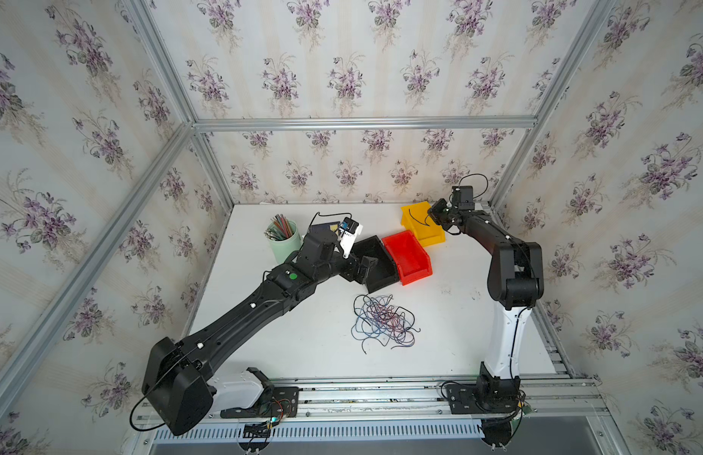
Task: Untangle and sort cables by color
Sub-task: Place the cable in the bin.
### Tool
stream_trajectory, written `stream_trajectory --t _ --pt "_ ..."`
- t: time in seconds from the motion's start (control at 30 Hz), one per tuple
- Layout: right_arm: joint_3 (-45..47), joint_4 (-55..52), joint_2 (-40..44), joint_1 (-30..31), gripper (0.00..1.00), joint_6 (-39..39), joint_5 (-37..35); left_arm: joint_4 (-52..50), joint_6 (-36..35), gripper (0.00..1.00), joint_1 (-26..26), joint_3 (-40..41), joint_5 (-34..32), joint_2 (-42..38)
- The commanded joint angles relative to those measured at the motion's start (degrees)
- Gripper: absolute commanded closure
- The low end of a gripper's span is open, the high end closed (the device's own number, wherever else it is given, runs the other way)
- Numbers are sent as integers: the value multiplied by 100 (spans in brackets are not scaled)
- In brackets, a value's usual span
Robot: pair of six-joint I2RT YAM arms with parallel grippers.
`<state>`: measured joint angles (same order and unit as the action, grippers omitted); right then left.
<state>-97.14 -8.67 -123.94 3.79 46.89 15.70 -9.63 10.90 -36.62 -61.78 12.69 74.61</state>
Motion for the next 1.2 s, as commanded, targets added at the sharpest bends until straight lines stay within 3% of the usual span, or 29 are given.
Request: stream_trajectory --t 0.0,0.13,0.27,0.43,0.77,1.17 --pt "-107 72 -93 12 100 -26 90 3 -70 1 17 -62 -20 36" --pt "-100 38 -133 25 98 -79 140 52 -19 1 25 -30 -47 84" --pt "-100 -58 -83 42 77 -211 166 80 24 1 23 -50 -21 132" --pt "-68 -151 66 69 62 -337 162 79 38 1 24 -54 -12 112" --pt "344 -309 855 196 58 -613 10 111 100 1 24 172 -25 -222" --pt "1533 -410 2416 474 57 -914 211 107 225 1 30 509 43 -670"
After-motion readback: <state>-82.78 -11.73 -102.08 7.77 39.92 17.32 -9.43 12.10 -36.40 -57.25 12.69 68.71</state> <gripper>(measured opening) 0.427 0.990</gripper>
